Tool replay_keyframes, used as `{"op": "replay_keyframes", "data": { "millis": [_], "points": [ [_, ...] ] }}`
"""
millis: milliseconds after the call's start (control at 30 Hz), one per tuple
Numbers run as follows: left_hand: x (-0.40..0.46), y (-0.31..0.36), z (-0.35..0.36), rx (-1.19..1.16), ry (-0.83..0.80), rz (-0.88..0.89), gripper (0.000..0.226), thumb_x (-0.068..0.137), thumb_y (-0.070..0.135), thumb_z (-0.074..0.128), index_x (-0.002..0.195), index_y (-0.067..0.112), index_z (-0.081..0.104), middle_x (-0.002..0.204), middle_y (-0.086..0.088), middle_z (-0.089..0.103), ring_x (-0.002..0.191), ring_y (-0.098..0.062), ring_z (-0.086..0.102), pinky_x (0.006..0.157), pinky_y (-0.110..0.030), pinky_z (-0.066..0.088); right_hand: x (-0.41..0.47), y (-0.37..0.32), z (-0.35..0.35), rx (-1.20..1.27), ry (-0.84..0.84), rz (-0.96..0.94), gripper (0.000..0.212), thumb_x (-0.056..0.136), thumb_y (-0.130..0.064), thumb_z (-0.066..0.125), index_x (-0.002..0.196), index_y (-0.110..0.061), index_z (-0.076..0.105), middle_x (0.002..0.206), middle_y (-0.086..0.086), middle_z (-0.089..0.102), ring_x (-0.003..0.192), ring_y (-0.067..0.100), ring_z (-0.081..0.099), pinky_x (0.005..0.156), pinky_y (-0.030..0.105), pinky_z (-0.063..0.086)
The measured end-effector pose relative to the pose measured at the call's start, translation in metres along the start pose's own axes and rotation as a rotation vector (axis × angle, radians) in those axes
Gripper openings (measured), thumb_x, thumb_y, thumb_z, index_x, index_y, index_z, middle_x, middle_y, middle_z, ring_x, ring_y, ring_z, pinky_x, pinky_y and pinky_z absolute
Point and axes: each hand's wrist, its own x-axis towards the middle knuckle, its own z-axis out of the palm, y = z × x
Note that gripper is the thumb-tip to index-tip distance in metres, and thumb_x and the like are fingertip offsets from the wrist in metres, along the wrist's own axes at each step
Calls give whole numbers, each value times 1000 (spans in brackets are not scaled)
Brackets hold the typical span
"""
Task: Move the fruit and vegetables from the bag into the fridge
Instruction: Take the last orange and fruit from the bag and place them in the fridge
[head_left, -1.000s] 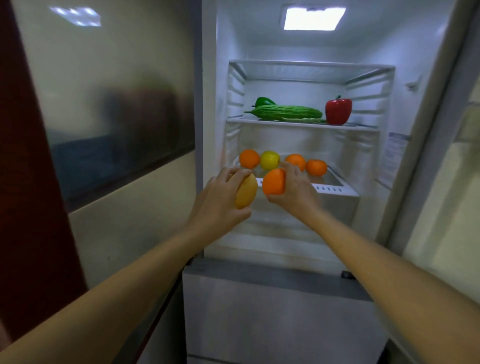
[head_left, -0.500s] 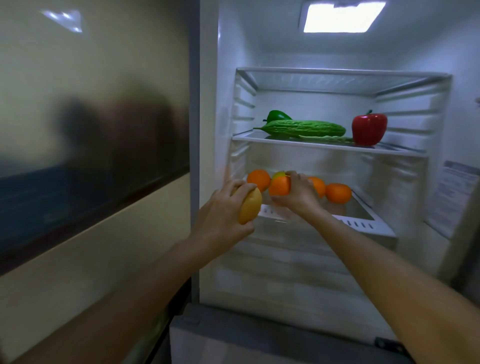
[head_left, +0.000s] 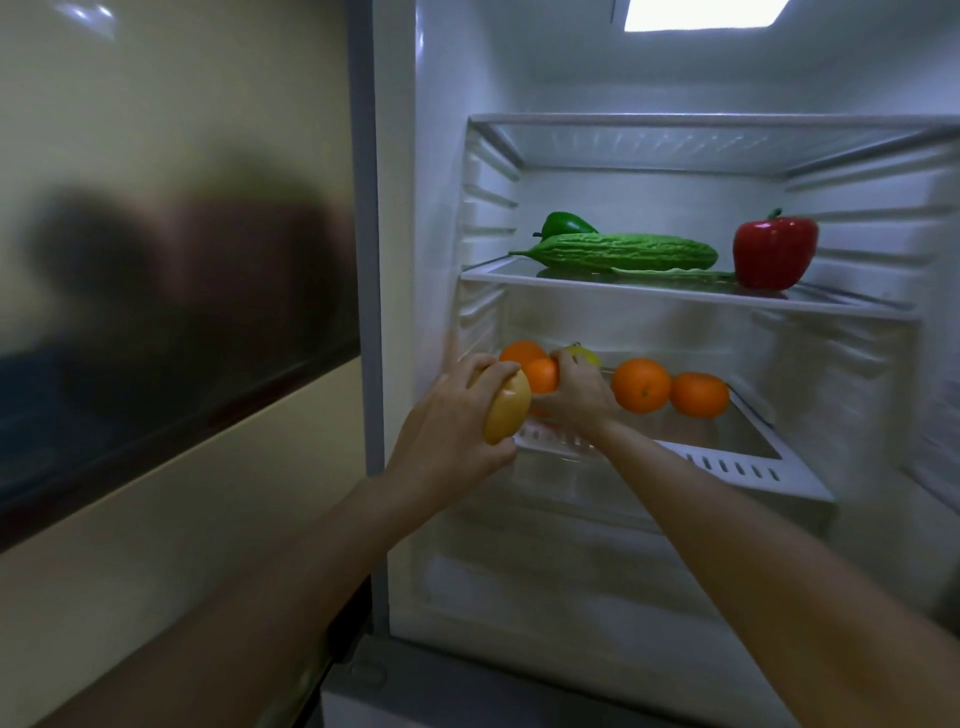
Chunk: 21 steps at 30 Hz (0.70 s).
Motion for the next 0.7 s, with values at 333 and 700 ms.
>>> {"op": "replay_keyframes", "data": {
  "millis": [333, 700],
  "points": [
    [-10, 2, -9, -5, 14, 11, 69, 74, 32, 69, 135, 30, 37, 136, 8, 36, 111, -19, 47, 81, -39, 51, -17, -1, -11, -48, -26, 20, 94, 69, -56, 74, 141, -14, 29, 139, 13, 41, 123, 29, 45, 92, 41, 42],
    [-2, 0, -21, -4, 46, 64, 71, 71, 32, 72, 133, 26, 40, 135, 3, 39, 112, -24, 49, 83, -42, 50, -78, -17, -67, -304, 143, -114, 47, 93, -36, 49, 133, -13, 45, 136, 10, 48, 125, 28, 41, 94, 38, 39]
  ]
}}
